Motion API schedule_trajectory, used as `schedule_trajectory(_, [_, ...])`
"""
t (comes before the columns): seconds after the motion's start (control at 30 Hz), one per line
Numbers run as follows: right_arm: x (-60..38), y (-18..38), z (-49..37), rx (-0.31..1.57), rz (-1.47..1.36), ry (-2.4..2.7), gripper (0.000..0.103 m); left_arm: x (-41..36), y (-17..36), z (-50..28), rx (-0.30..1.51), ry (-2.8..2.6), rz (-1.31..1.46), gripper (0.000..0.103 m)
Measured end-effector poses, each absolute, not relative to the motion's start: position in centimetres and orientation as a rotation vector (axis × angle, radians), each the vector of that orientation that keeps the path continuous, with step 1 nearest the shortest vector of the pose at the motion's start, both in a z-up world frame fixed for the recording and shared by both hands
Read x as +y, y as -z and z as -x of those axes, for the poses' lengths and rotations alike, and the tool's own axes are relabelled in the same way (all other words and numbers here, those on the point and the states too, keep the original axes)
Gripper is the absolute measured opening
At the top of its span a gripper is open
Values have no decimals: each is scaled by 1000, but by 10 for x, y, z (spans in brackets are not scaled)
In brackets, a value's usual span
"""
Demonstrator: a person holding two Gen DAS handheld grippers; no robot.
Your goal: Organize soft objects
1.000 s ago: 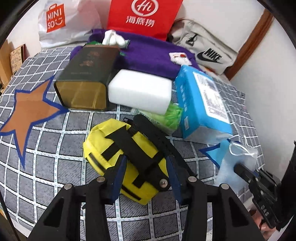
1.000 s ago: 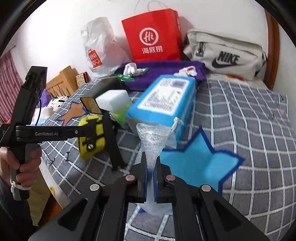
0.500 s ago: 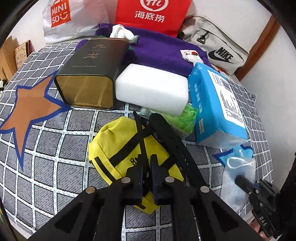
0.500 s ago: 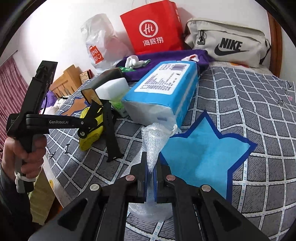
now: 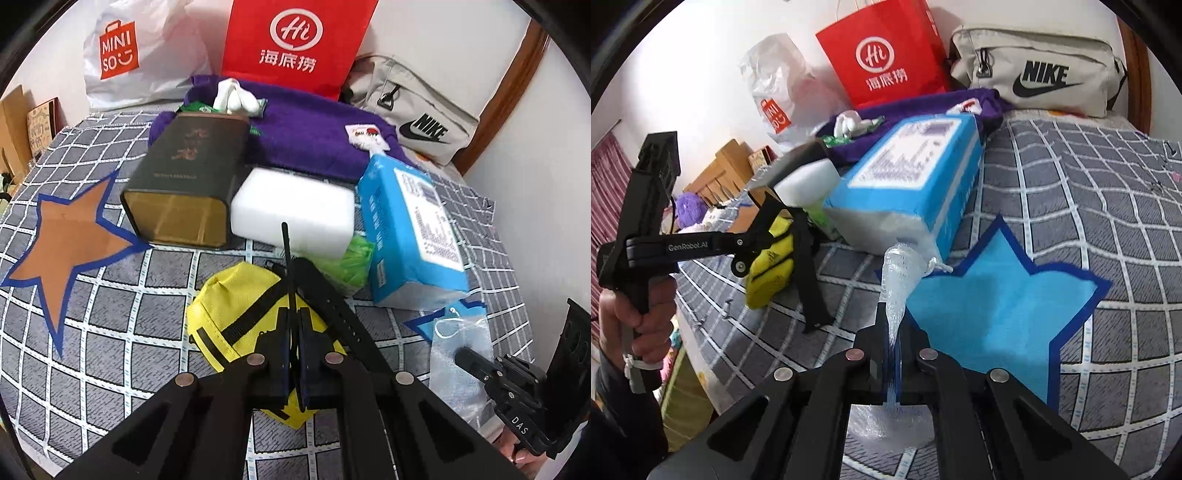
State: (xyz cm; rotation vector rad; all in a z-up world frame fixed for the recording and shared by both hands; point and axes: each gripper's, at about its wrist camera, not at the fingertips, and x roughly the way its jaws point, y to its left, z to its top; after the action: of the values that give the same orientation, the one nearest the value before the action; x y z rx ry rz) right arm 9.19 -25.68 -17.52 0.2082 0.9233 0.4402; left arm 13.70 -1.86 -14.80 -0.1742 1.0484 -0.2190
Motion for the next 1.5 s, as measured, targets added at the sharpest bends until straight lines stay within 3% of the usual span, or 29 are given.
schedule_trajectory(0.7, [-252, 112, -91, 833, -205, -431, 2, -12, 97, -141, 944, 202, 180, 5])
schedule_trajectory(1.5, [-235, 55, -159, 764, -137, -393, 2, 23, 45, -197, 856, 139, 175, 5])
